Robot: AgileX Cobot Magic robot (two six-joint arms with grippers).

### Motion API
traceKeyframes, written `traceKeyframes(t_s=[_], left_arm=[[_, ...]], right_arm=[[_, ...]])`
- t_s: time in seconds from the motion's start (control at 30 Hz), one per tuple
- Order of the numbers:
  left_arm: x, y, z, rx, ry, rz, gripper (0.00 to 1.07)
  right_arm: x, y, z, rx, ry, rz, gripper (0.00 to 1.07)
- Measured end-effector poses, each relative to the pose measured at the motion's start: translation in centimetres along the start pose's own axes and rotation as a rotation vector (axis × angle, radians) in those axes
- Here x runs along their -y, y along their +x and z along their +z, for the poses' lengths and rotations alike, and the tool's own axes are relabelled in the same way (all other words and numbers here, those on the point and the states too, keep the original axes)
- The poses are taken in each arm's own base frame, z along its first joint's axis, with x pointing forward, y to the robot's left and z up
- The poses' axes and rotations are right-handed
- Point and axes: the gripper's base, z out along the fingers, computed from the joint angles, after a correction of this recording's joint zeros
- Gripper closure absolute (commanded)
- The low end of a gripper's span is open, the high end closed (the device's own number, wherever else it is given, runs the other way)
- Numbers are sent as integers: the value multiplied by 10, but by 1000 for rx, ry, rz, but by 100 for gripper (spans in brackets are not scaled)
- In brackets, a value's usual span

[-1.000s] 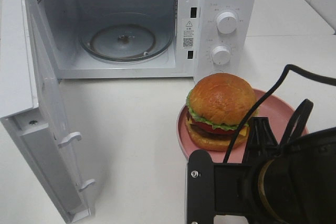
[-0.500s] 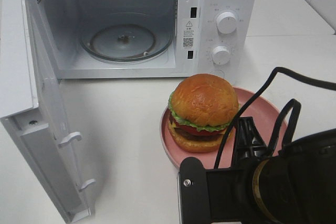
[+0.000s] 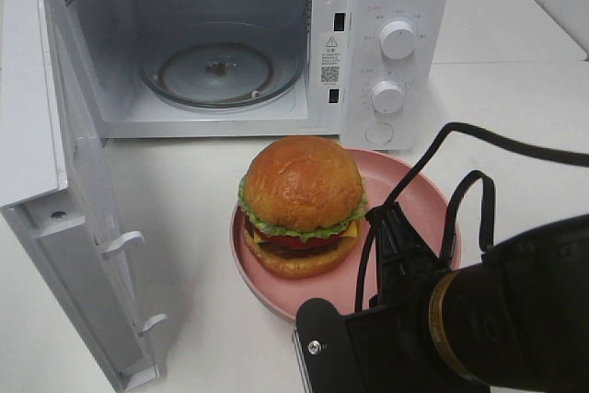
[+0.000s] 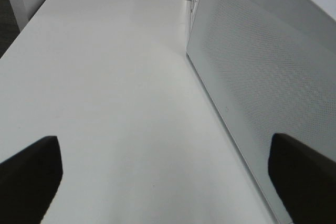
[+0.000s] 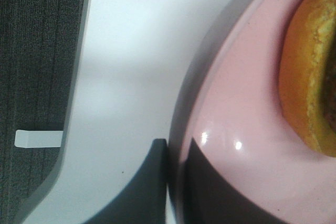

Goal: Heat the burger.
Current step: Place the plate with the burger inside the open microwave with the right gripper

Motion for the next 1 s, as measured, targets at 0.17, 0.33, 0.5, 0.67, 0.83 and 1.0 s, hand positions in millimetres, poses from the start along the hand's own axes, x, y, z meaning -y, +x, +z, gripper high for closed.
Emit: traceKeyframes(t_s=[0.17,0.33,0.5,0.67,0.83,1.0], left_arm=[[0,0,0,0,0,0,7],[0,0,0,0,0,0,7],[0,0,0,0,0,0,7],[0,0,0,0,0,0,7],[0,0,0,0,0,0,7],[0,0,0,0,0,0,7]], right_arm=[[18,9,3,-9,16,-25,107],[29,12,3,10,12,-66,107],[38,13,2,39,-10,-87,107],[47,19,2,64,-41,-101,107],[52,28,4,83,-77,-126,107],[53,36,7,103,-104,-175,107]])
